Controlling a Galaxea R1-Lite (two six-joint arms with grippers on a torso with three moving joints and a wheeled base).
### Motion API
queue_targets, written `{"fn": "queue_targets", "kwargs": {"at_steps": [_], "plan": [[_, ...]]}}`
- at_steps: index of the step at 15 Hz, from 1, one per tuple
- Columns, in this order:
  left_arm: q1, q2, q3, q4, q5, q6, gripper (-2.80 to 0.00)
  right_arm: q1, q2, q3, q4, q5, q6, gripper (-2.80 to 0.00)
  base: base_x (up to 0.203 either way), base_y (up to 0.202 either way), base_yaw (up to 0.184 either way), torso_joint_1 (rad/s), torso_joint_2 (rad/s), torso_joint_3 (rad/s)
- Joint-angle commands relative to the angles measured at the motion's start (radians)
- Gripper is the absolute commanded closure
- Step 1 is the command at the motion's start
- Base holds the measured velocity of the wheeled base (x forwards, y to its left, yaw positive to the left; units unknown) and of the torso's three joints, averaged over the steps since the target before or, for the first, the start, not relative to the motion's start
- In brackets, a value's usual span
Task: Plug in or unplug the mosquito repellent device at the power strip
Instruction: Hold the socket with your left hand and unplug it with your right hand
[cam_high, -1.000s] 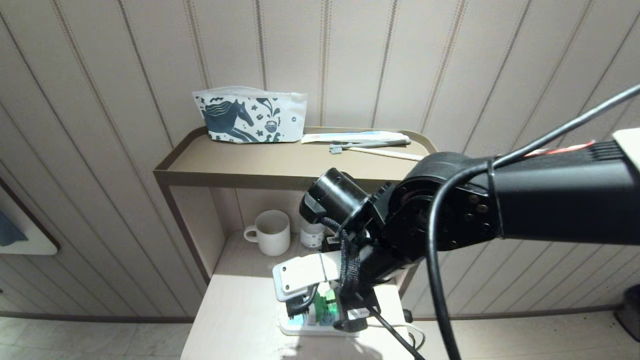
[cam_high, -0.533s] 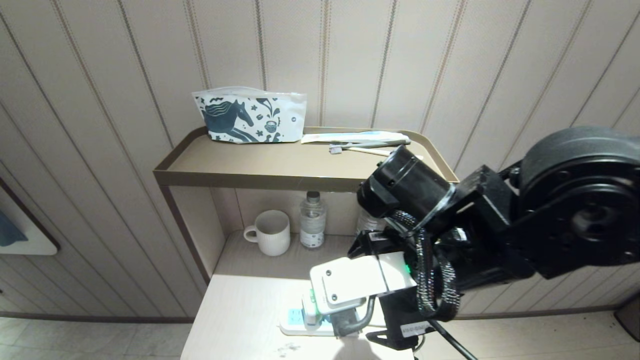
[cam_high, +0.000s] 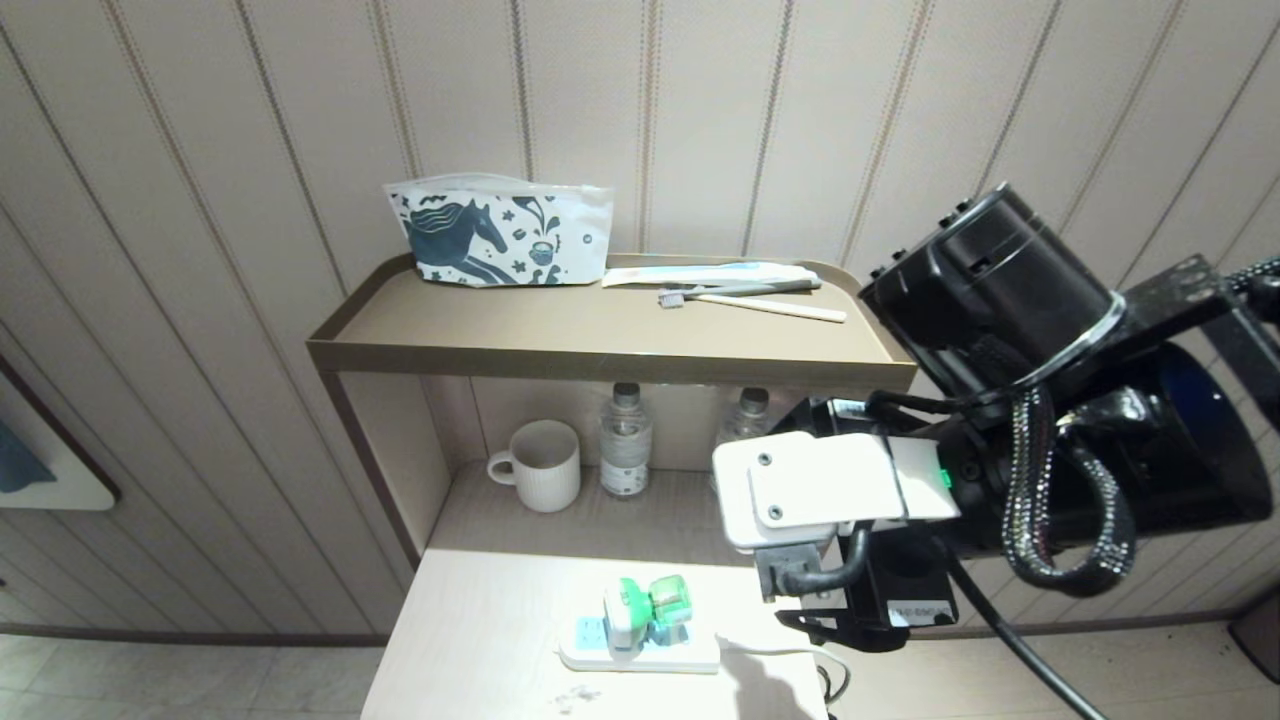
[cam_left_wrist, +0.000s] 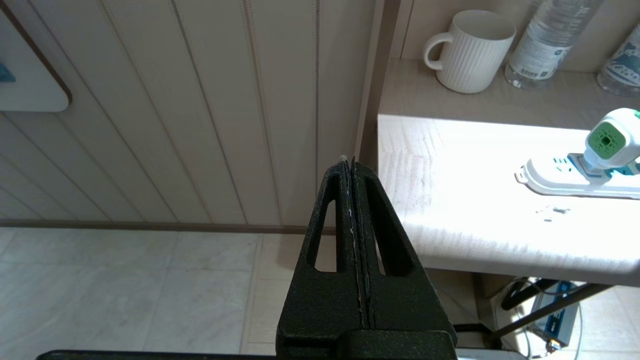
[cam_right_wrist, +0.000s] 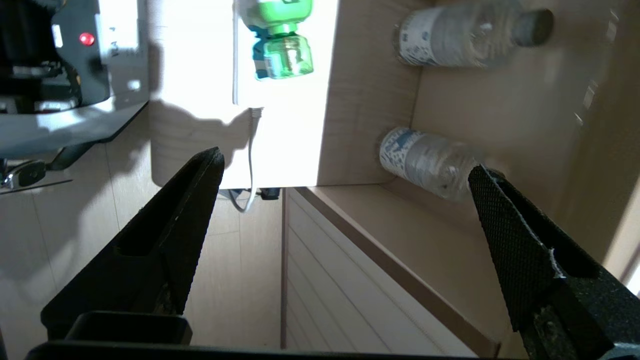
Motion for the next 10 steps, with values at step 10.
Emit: {"fn": "queue_targets", "kwargs": {"at_steps": [10], "plan": [[0.000, 0.000, 0.000, 0.001, 0.000, 0.001, 0.00, -0.246, -0.231, 0.029, 0.007, -0.005, 0.401, -2.80, 0.000, 0.000, 0.000, 0.000, 0.00, 0.000]]}}
